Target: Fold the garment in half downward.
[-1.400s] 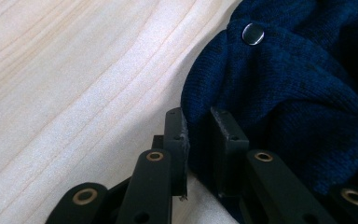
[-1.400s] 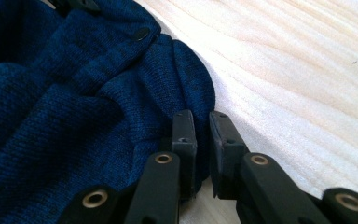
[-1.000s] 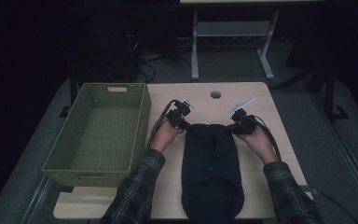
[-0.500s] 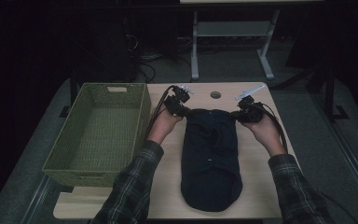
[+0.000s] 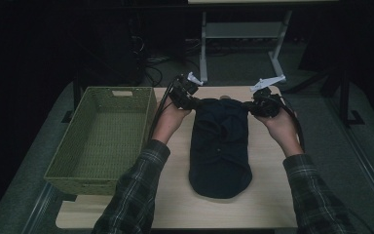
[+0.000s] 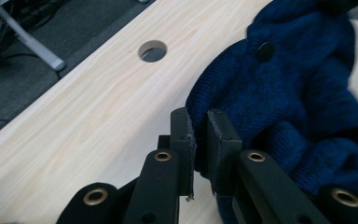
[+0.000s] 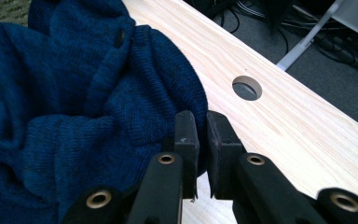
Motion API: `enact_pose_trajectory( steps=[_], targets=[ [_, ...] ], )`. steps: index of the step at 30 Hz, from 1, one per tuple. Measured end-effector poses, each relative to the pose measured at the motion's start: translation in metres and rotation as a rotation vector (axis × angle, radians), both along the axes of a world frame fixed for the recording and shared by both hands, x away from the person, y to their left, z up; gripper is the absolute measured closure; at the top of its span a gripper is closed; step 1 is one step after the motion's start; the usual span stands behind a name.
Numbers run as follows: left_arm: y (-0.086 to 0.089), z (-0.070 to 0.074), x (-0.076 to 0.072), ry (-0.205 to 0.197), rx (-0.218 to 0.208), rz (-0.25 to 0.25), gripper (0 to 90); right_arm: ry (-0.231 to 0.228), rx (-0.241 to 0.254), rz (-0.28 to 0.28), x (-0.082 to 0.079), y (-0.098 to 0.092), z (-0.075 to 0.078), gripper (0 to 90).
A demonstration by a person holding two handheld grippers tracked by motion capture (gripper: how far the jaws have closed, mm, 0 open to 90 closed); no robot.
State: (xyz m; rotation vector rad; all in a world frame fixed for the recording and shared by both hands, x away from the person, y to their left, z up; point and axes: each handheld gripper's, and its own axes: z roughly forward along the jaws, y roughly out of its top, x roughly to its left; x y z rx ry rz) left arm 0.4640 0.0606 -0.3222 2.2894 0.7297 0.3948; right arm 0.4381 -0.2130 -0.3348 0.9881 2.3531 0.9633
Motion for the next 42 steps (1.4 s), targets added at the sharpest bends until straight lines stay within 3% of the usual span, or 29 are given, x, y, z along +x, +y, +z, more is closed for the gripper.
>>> enact_pose_trajectory(
  steps=[4, 9, 18, 27, 35, 42],
  targets=[
    [0.005, -0.008, -0.008, 0.001, -0.069, -0.005, 81.3, -0.01, 0.04, 0.0, -0.008, -0.001, -0.009, 83.3],
    [0.01, -0.018, -0.021, -0.004, -0.12, -0.029, 79.3, -0.025, 0.072, 0.017, -0.021, -0.003, -0.018, 82.3],
    [0.014, -0.031, -0.046, -0.017, -0.09, -0.076, 78.5, -0.063, 0.06, 0.074, -0.052, -0.002, -0.027, 81.1],
    [0.015, -0.037, -0.068, -0.014, -0.072, -0.102, 77.9, -0.048, 0.074, 0.108, -0.071, -0.004, -0.038, 80.1],
    [0.018, -0.042, -0.08, 0.042, -0.087, -0.132, 77.9, -0.035, 0.103, 0.128, -0.085, -0.009, -0.045, 79.9],
    [0.021, -0.048, -0.093, 0.059, -0.075, -0.151, 77.9, -0.017, 0.131, 0.145, -0.098, -0.01, -0.051, 79.1]
  ],
)
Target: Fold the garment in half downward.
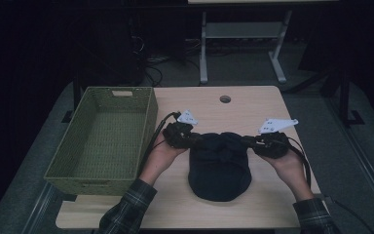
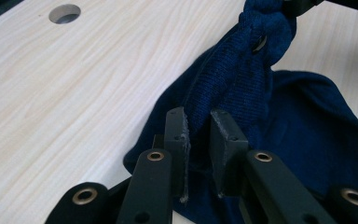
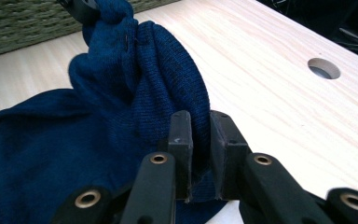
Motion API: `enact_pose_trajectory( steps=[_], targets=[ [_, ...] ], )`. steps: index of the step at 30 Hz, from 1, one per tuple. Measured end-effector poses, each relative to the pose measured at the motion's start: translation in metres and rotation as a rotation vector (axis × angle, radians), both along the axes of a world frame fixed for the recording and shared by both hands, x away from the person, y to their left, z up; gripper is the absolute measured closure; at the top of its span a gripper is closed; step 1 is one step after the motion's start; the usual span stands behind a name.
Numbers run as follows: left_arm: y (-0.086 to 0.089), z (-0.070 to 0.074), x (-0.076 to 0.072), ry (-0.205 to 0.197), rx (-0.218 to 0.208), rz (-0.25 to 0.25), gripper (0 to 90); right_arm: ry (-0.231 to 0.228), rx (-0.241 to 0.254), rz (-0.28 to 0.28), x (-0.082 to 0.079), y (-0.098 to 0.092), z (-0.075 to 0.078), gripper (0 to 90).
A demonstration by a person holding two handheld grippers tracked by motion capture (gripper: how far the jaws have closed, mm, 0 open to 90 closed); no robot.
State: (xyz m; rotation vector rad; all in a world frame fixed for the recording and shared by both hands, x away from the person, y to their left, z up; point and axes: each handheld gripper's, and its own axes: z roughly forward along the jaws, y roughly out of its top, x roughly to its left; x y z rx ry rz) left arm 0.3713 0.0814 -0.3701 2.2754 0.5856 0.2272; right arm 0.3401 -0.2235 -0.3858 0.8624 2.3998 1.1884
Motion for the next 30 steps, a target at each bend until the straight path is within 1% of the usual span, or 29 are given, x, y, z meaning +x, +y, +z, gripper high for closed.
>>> enact_pose_trajectory(
  steps=[1, 2, 4, 7, 8, 10, 12, 14, 15, 18, 21, 22, 23, 24, 27, 30],
  targets=[
    [0.0, -0.001, -0.001, -0.002, 0.004, -0.004, 77.9, -0.005, -0.006, 0.005, -0.002, 0.0, -0.001, 79.1],
    [0.001, -0.002, -0.003, -0.001, 0.008, -0.007, 77.9, 0.001, -0.002, 0.004, -0.004, 0.001, -0.002, 79.0],
    [0.002, -0.003, -0.006, -0.001, 0.012, -0.01, 77.8, 0.013, -0.009, 0.014, -0.007, 0.002, -0.003, 78.7],
    [0.004, -0.005, -0.012, -0.001, 0.022, -0.018, 77.8, -0.003, -0.019, 0.021, -0.013, 0.003, -0.003, 78.4],
    [0.004, -0.005, -0.014, 0.001, 0.027, -0.023, 77.8, 0.007, -0.012, 0.021, -0.016, 0.005, -0.003, 78.1],
    [0.005, -0.007, -0.017, 0.005, 0.032, -0.026, 77.7, 0.007, -0.012, 0.025, -0.02, 0.006, -0.005, 77.9],
    [0.006, -0.009, -0.021, 0.009, 0.039, -0.032, 77.7, 0.018, -0.012, 0.036, -0.025, 0.006, -0.009, 77.4],
    [0.006, -0.011, -0.025, 0.013, 0.045, -0.039, 77.6, 0.017, -0.011, 0.043, -0.029, 0.006, -0.011, 77.0],
    [0.006, -0.013, -0.027, 0.015, 0.042, -0.038, 77.6, 0.021, -0.01, 0.048, -0.033, 0.007, -0.013, 76.7],
    [0.007, -0.016, -0.034, 0.02, 0.061, -0.054, 77.5, 0.028, -0.022, 0.059, -0.04, 0.008, -0.017, 76.2],
    [0.008, -0.019, -0.039, 0.028, 0.062, -0.059, 77.6, 0.043, -0.021, 0.072, -0.047, 0.009, -0.022, 75.6],
    [0.008, -0.02, -0.041, 0.029, 0.063, -0.059, 77.6, 0.049, -0.028, 0.079, -0.048, 0.01, -0.023, 75.4],
    [0.009, -0.02, -0.043, 0.028, 0.073, -0.067, 77.6, 0.046, -0.029, 0.084, -0.05, 0.01, -0.025, 75.4],
    [0.008, -0.022, -0.045, 0.029, 0.075, -0.069, 77.6, 0.047, -0.027, 0.084, -0.052, 0.011, -0.026, 75.4],
    [0.007, -0.025, -0.052, 0.034, 0.086, -0.078, 77.6, 0.064, -0.039, 0.09, -0.058, 0.012, -0.032, 75.1],
    [0.007, -0.03, -0.059, 0.048, 0.08, -0.083, 77.7, 0.072, -0.042, 0.104, -0.064, 0.012, -0.037, 74.9]
  ],
)
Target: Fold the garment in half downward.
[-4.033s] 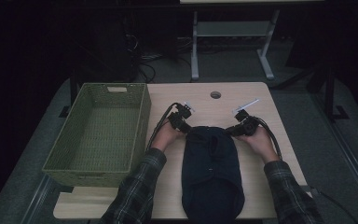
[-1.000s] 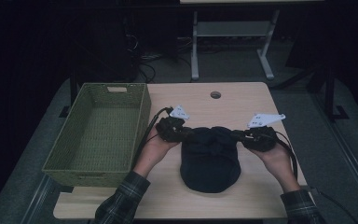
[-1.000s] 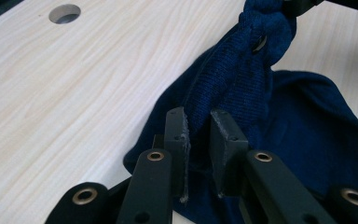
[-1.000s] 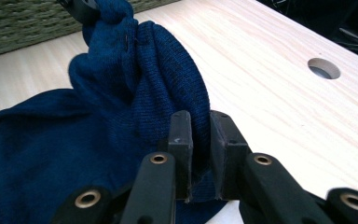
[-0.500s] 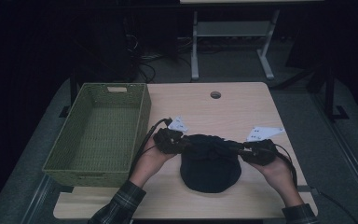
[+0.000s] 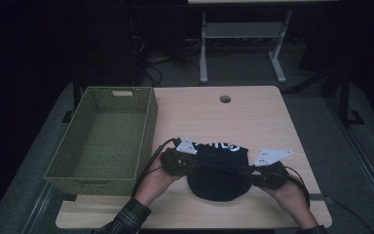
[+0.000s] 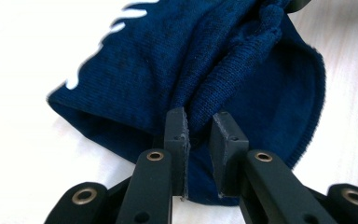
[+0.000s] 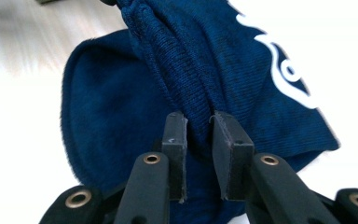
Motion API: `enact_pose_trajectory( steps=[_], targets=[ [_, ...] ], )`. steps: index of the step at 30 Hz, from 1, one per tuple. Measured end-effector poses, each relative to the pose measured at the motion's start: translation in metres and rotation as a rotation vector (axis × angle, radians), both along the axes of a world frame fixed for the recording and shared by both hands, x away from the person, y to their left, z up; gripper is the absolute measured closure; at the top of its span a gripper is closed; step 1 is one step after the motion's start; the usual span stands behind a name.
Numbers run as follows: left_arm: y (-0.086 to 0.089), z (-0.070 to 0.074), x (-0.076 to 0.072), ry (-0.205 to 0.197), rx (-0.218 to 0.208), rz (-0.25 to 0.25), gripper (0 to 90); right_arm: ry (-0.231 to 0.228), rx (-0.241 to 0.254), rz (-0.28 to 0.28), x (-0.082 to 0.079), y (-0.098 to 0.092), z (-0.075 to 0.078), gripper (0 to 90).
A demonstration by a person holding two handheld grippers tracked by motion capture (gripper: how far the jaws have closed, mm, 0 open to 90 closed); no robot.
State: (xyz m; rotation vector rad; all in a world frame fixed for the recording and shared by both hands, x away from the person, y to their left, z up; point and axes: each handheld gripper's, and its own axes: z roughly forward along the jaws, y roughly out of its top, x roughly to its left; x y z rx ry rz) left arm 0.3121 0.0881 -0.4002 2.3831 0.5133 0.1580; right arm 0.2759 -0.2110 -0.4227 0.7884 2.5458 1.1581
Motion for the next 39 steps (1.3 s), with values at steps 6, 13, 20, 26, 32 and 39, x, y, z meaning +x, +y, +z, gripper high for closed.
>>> enact_pose_trajectory(
  steps=[6, 13, 20, 26, 32, 39],
  targets=[
    [0.0, -0.014, -0.012, 0.034, 0.031, -0.024, 78.0, 0.037, -0.012, 0.03, -0.012, 0.002, -0.015, 74.4],
    [-0.004, -0.031, -0.025, 0.057, 0.09, -0.052, 80.9, 0.065, -0.057, 0.07, -0.027, 0.009, -0.033, 74.9],
    [-0.004, -0.033, -0.024, 0.053, 0.123, -0.062, 81.6, 0.077, -0.05, 0.081, -0.032, 0.011, -0.035, 73.1],
    [0.001, -0.023, -0.024, 0.072, 0.066, -0.058, 71.5, 0.064, -0.018, 0.068, -0.034, 0.005, -0.027, 63.8],
    [0.008, -0.003, -0.025, 0.047, -0.003, -0.044, 67.2, 0.004, 0.048, 0.027, -0.034, -0.013, -0.007, 62.4],
    [0.013, 0.016, -0.016, 0.024, -0.043, -0.042, 70.7, -0.028, 0.068, -0.011, -0.023, -0.02, 0.006, 66.2]
  ],
)
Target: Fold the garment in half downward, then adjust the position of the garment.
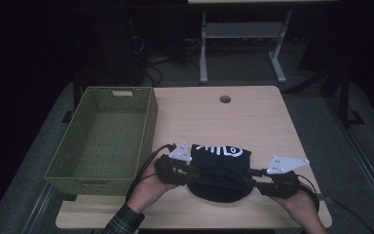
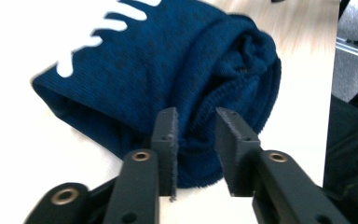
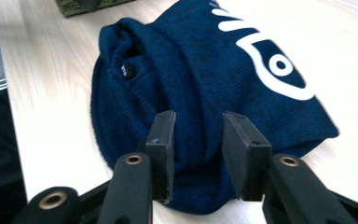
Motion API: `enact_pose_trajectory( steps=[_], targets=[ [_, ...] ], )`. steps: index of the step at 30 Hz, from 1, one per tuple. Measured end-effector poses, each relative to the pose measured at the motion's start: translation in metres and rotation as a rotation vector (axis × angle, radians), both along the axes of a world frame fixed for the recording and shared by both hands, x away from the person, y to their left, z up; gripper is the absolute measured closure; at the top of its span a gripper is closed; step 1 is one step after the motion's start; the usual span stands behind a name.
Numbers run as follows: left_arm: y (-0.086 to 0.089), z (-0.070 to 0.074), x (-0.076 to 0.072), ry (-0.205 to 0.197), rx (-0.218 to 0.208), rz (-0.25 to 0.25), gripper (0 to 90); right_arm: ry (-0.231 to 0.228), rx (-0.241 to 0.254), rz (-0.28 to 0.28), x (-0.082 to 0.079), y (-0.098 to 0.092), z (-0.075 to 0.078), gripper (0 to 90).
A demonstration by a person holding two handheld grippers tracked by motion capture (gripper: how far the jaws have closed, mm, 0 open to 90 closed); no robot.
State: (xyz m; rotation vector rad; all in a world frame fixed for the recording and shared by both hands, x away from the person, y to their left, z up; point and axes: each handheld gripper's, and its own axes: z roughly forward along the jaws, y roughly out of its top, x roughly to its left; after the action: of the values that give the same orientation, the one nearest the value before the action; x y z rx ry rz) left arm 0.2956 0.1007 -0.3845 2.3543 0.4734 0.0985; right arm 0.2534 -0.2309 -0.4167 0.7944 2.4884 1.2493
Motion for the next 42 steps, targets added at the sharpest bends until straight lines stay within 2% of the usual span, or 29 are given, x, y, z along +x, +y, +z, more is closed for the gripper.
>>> enact_pose_trajectory(
  steps=[5, 8, 13, 16, 19, 23, 25, 29, 35, 40, 42],
  targets=[
    [-0.007, 0.006, 0.018, -0.011, -0.028, 0.041, 81.5, 0.007, -0.009, 0.004, 0.012, 0.003, -0.002, 78.2],
    [-0.012, 0.005, 0.032, -0.024, -0.022, 0.071, 85.2, 0.023, -0.017, 0.002, 0.019, 0.006, -0.006, 84.7],
    [-0.023, 0.004, 0.055, -0.046, -0.025, 0.116, 86.1, 0.059, -0.021, 0.033, 0.03, 0.014, -0.015, 86.6],
    [-0.03, -0.003, 0.068, -0.035, -0.006, 0.126, 85.3, 0.076, -0.039, 0.059, 0.031, 0.018, -0.021, 87.2],
    [-0.038, -0.017, 0.077, -0.016, 0.036, 0.123, 85.2, 0.089, -0.041, 0.075, 0.03, 0.021, -0.024, 87.9],
    [-0.046, -0.033, 0.081, 0.013, 0.061, 0.134, 85.3, 0.123, -0.056, 0.107, 0.026, 0.027, -0.035, 89.6],
    [-0.05, -0.041, 0.085, 0.014, 0.087, 0.125, 85.3, 0.135, -0.071, 0.115, 0.024, 0.032, -0.037, 89.7],
    [-0.055, -0.052, 0.091, 0.033, 0.094, 0.121, 86.1, 0.137, -0.084, 0.127, 0.021, 0.04, -0.041, 89.9],
    [-0.058, -0.058, 0.1, 0.045, 0.083, 0.101, 89.8, 0.14, -0.08, 0.163, 0.014, 0.049, -0.043, 90.0],
    [-0.064, -0.059, 0.099, 0.036, 0.078, 0.088, 89.6, 0.131, -0.084, 0.199, 0.005, 0.064, -0.043, 90.0],
    [-0.063, -0.058, 0.099, 0.036, 0.092, 0.077, 89.4, 0.126, -0.083, 0.215, 0.003, 0.069, -0.044, 90.0]
  ],
)
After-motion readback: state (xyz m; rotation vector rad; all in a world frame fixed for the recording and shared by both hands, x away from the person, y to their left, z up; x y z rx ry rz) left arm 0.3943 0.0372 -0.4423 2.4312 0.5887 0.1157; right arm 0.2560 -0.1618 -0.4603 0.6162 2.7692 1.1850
